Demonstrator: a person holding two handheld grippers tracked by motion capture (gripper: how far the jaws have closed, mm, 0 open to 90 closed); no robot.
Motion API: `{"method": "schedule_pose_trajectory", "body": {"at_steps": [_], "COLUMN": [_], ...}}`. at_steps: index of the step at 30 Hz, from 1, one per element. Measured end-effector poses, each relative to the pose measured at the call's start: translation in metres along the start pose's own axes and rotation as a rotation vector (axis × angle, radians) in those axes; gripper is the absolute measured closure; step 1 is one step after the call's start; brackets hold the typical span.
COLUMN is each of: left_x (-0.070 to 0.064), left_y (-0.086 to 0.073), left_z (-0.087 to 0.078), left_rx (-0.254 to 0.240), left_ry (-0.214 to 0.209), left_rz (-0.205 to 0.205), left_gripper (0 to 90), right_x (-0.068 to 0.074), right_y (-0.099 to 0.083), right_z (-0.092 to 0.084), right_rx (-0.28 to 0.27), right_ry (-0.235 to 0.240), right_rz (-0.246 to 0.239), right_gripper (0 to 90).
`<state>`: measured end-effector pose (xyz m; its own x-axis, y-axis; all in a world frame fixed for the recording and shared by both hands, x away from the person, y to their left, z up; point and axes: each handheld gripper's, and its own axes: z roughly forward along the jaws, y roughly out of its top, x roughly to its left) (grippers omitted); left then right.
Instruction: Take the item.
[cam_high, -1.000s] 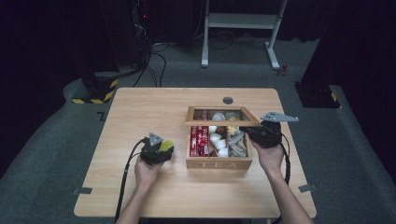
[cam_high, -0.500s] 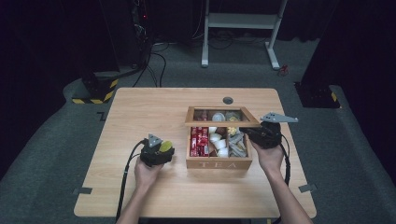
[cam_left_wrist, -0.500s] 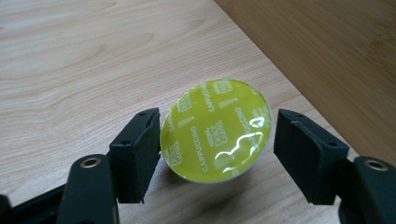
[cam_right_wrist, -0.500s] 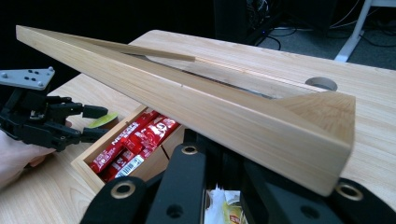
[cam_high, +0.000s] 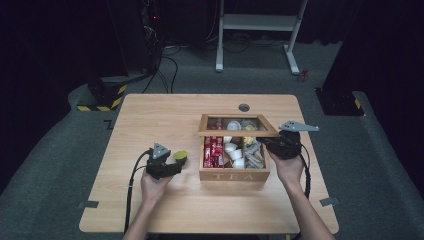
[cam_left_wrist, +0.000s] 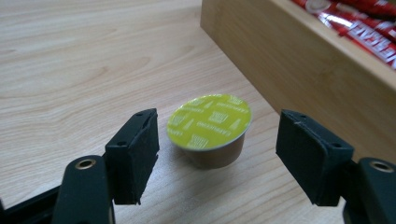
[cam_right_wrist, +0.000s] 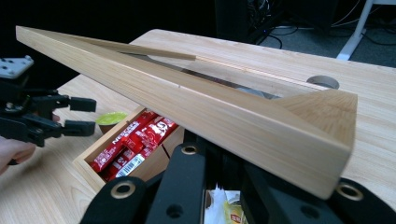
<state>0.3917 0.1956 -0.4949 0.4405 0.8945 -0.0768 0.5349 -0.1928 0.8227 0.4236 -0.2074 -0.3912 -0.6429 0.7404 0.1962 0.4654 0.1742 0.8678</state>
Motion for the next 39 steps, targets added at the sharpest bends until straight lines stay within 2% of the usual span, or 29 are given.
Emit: {"method": "schedule_pose_trajectory", "body": {"at_steps": [3, 14, 22, 26, 30, 32, 39], "left_x": [0.003, 0.019, 0.035, 0.041, 0.047, 0.050, 0.054], "left_y": [0.000, -0.009, -0.026, -0.032, -0.040, -0.044, -0.050], "left_z": [-0.007, -0.030, -0.039, -0.040, -0.039, -0.037, -0.034], "left_rx": [-0.021, -0.049, -0.028, 0.000, 0.028, 0.043, 0.067], "left_ry": [-0.003, 0.017, 0.087, 0.126, 0.143, 0.148, 0.177], "left_rz": [-0.011, -0.047, -0.073, -0.073, -0.083, -0.100, -0.102], "left_gripper": [30.4, 30.5, 31.4, 31.1, 30.4, 30.1, 29.7], "right_x": [0.000, 0.000, 0.001, 0.001, 0.001, 0.001, 0.001], "right_y": [-0.001, -0.001, -0.001, -0.001, -0.001, -0.002, -0.002], "right_z": [0.000, 0.000, -0.001, -0.002, -0.002, -0.002, -0.003], "right_rx": [-0.001, 0.001, 0.007, 0.010, 0.012, 0.011, 0.019], "right_ry": [0.001, 0.002, 0.004, 0.005, 0.004, 0.004, 0.001], "right_rz": [-0.005, 0.000, 0.002, 0.002, -0.001, -0.004, -0.008], "right_gripper": [89.1, 89.0, 89.0, 88.9, 89.0, 89.0, 88.9]}}
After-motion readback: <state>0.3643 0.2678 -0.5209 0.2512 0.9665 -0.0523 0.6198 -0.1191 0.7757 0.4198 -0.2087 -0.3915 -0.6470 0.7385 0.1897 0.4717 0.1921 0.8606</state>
